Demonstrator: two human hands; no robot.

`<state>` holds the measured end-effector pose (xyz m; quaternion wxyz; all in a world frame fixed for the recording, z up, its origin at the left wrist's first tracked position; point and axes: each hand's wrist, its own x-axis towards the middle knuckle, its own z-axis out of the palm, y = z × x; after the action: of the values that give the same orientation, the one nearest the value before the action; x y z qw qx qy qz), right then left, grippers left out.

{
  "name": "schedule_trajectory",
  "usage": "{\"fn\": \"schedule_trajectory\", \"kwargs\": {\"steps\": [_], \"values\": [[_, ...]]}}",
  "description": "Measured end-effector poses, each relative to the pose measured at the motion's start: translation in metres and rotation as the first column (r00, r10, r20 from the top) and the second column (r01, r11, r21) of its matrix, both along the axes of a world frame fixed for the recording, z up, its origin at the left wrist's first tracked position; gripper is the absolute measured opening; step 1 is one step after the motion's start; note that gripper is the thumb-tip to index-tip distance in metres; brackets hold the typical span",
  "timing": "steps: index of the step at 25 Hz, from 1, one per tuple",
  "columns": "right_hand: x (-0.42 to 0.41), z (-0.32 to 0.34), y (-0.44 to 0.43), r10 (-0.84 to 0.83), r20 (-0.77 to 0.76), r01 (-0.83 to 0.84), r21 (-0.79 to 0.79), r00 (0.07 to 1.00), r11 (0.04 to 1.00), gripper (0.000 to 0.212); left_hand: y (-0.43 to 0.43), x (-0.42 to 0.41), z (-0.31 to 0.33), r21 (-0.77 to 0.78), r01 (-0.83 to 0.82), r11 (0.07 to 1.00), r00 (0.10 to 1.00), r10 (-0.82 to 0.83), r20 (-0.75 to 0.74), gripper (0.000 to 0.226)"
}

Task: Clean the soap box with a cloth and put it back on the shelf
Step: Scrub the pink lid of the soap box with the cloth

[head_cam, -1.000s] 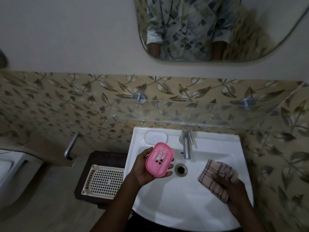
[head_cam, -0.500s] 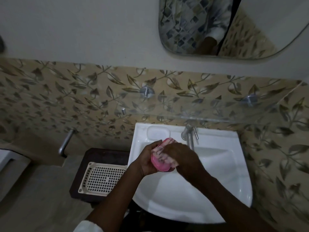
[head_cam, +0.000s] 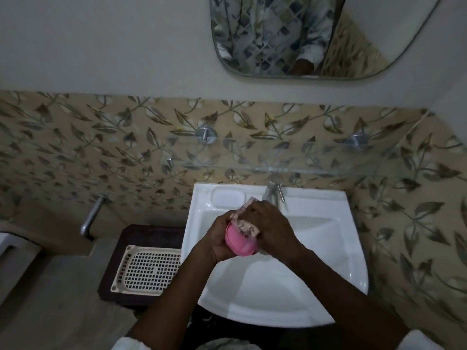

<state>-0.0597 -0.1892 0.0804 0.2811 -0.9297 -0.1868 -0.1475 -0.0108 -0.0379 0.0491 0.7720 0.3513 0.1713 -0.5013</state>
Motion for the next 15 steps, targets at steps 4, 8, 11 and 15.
{"fn": "schedule_trajectory", "kwargs": {"steps": [4,8,11,15], "values": [[-0.003,0.004,-0.010,-0.001,-0.067,-0.002,-0.041,0.998,0.999,0.029,-0.007,-0.008,0.005,-0.040,0.005,0.999,1.000,-0.005,-0.022,0.036],[-0.002,0.003,-0.010,0.081,-0.068,-0.089,-0.118,0.994,0.989,0.035,-0.006,-0.005,0.000,-0.030,-0.015,0.999,0.999,0.016,0.030,0.037],[0.004,-0.006,-0.002,-0.064,-0.101,0.061,-0.036,0.993,0.998,0.035,0.000,-0.002,-0.008,-0.048,-0.003,0.999,1.000,0.002,-0.010,0.039],[-0.001,-0.009,0.012,0.127,-0.143,-0.141,-0.089,0.981,0.986,0.024,0.015,-0.005,-0.013,-0.033,0.009,0.999,1.000,-0.008,0.009,0.039]]}}
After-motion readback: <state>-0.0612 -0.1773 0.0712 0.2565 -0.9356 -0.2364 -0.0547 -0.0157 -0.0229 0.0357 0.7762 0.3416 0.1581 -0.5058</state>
